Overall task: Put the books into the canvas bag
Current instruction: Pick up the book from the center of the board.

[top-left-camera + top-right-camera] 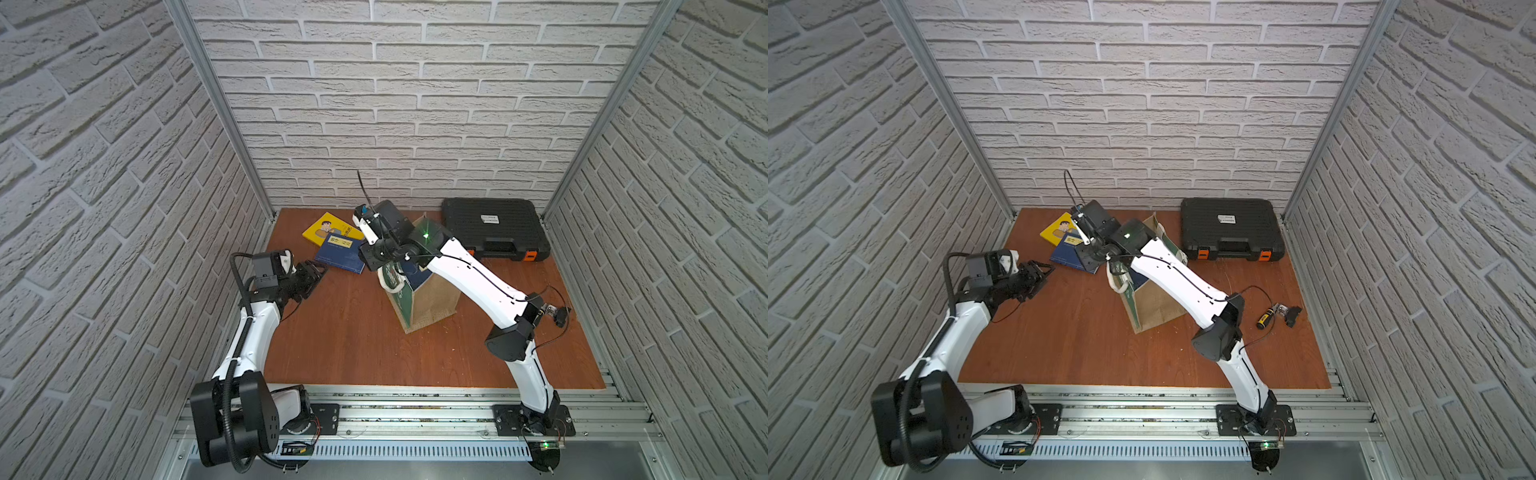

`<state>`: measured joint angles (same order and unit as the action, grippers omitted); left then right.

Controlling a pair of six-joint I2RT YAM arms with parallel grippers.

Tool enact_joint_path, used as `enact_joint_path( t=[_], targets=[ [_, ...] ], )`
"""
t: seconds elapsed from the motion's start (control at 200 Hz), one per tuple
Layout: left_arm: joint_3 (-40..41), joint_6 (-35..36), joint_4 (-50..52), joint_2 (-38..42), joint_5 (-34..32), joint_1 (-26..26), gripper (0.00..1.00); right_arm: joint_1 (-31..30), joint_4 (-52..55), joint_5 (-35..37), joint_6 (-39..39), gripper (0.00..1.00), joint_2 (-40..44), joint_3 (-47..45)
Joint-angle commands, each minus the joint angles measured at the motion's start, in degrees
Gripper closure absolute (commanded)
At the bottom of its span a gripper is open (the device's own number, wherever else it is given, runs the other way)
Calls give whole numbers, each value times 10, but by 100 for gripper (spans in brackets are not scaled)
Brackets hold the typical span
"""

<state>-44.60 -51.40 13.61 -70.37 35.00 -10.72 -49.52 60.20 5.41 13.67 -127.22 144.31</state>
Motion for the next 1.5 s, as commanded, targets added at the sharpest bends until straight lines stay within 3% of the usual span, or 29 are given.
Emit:
enact_joint_path(
  t=[0.0,0.19,0.45,1.02,1.28,1.35,1.495],
  targets=[
    [8,-38,-103,-23,21,-11,41,0,-79,-26,-21,55,-19,9],
    [8,-72,-183,-108,2,-21,39,0,-160,-73,-13,53,-92,-12],
    [-14,-109,-280,-230,-13,-22,37,20,-181,-66,1,47,-184,5],
    [-102,-173,-422,-450,-26,5,34,93,-246,-93,23,46,-266,6],
    [-152,-201,-463,-518,-4,32,31,94,-252,-150,22,48,-294,8],
    [-153,-207,-489,-526,6,32,34,94,-250,-168,22,48,-302,10],
    [-150,-235,-567,-549,34,29,57,94,-240,-191,23,51,-311,11]
  ],
)
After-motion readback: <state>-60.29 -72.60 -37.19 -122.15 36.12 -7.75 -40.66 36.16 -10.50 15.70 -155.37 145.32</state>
